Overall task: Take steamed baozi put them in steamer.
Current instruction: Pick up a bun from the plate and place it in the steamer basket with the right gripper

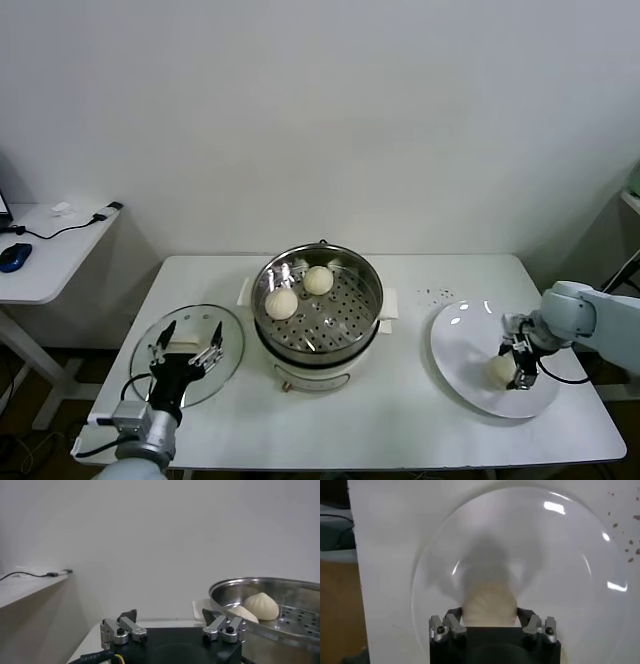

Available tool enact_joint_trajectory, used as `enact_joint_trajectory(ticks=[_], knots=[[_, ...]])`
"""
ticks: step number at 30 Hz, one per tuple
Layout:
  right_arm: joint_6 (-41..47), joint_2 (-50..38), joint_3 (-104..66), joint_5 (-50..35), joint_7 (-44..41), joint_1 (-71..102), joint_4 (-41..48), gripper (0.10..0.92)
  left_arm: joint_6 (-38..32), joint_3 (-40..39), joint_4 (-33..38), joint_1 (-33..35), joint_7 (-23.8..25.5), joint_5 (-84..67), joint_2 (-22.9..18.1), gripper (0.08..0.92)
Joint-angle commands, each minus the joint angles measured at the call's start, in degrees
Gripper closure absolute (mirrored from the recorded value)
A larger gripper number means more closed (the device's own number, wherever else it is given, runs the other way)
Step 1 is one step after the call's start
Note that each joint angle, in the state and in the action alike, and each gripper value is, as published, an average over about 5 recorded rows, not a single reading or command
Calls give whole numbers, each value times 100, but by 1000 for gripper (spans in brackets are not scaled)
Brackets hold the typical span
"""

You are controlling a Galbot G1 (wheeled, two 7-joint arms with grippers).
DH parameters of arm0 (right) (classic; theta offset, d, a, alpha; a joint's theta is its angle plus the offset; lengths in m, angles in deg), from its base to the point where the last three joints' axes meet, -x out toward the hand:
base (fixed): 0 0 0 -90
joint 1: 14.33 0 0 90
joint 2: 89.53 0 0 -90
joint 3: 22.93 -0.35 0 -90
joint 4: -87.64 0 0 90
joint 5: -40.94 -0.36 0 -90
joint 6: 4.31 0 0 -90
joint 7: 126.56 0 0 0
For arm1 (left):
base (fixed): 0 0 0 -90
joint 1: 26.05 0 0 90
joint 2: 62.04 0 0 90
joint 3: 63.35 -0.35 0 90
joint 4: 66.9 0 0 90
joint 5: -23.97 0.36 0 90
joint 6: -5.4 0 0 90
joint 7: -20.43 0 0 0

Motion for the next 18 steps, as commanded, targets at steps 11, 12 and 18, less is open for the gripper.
enact_joint_trajectory(ticks=[11,12,18], knots=[[-1513,997,417,-814,-1078,-3310,-99,303,42,17,112,-32,12,7,51,177],[-1683,1163,360,-914,-1132,-3437,-83,301,48,15,113,-42,13,7,54,177],[-2641,2279,81,-984,-1408,-3924,-297,297,59,5,135,-80,6,3,95,177]])
